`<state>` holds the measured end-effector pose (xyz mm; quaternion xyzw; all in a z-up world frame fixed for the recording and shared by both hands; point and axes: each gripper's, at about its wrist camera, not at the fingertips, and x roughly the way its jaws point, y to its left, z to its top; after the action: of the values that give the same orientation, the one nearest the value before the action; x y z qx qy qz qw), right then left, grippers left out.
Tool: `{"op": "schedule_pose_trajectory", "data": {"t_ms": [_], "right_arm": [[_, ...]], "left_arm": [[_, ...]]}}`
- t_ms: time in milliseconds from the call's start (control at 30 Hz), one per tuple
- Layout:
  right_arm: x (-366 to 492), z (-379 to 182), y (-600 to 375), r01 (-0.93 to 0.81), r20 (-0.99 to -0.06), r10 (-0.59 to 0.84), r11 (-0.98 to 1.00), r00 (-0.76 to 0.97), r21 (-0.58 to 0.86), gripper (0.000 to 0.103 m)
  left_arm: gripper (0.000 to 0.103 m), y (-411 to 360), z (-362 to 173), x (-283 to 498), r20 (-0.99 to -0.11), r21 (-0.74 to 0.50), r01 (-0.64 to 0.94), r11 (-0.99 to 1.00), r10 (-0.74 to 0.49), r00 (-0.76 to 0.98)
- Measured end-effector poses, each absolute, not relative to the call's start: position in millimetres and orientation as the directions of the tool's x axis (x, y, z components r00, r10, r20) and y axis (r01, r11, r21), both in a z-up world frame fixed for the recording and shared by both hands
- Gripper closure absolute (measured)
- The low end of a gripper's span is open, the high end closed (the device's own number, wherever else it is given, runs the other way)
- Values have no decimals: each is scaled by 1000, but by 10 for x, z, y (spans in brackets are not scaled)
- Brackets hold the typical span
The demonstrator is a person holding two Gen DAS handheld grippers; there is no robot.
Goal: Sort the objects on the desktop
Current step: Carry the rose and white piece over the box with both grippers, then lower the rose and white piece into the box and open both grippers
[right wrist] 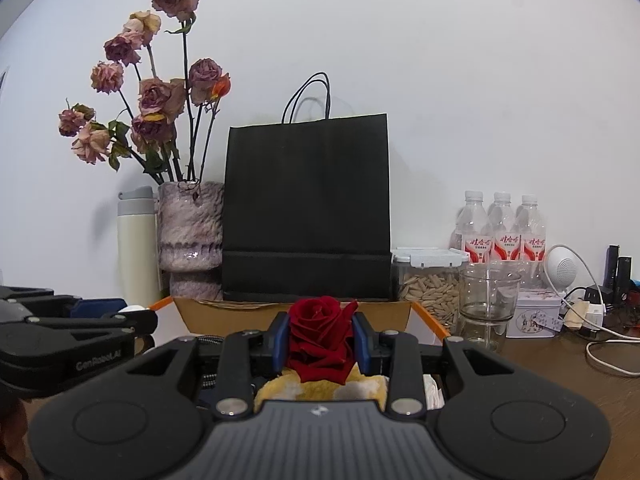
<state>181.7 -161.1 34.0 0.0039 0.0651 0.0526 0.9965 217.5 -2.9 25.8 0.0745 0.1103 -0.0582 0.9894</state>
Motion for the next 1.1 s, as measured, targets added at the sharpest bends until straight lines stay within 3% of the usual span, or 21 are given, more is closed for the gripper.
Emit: {"op": "schedule_pose_trajectory", "data": {"t_ms": [133, 200, 267, 333, 433, 467, 500, 1100], "right_arm": [[1850, 322, -1609, -106, -146, 107, 994, 983, 17, 71], [1893, 309, -1601, -112, -166, 114, 994, 979, 19, 66], [1937, 286, -1582, -122, -186, 123, 992, 975, 16, 57], [1956, 262, -1564, -132, -197, 132, 991, 972, 13, 38], [1932, 249, -1563, -119, -183, 119, 993, 976, 13, 15], [1933, 252, -1577, -118, -181, 120, 993, 976, 22, 3], [1925, 249, -1591, -118, -178, 121, 993, 976, 30, 0], [1847, 238, -1616, -96, -182, 99, 995, 978, 26, 0]], "left_arm": [[73, -13, 245, 2209, -240, 131, 127, 983, -93, 966], [63, -6, 246, 2210, -234, 131, 119, 984, -86, 968], [18, 9, 254, 2216, -229, 121, 111, 986, -81, 970], [7, 32, 271, 2188, -204, 101, 115, 988, -93, 975], [0, 28, 291, 2161, -165, 110, 74, 991, -56, 985], [0, 27, 286, 2168, -162, 114, 73, 991, -54, 985], [0, 26, 278, 2184, -174, 114, 82, 990, -61, 983], [0, 25, 257, 2175, -193, 107, 87, 990, -65, 979]]}}
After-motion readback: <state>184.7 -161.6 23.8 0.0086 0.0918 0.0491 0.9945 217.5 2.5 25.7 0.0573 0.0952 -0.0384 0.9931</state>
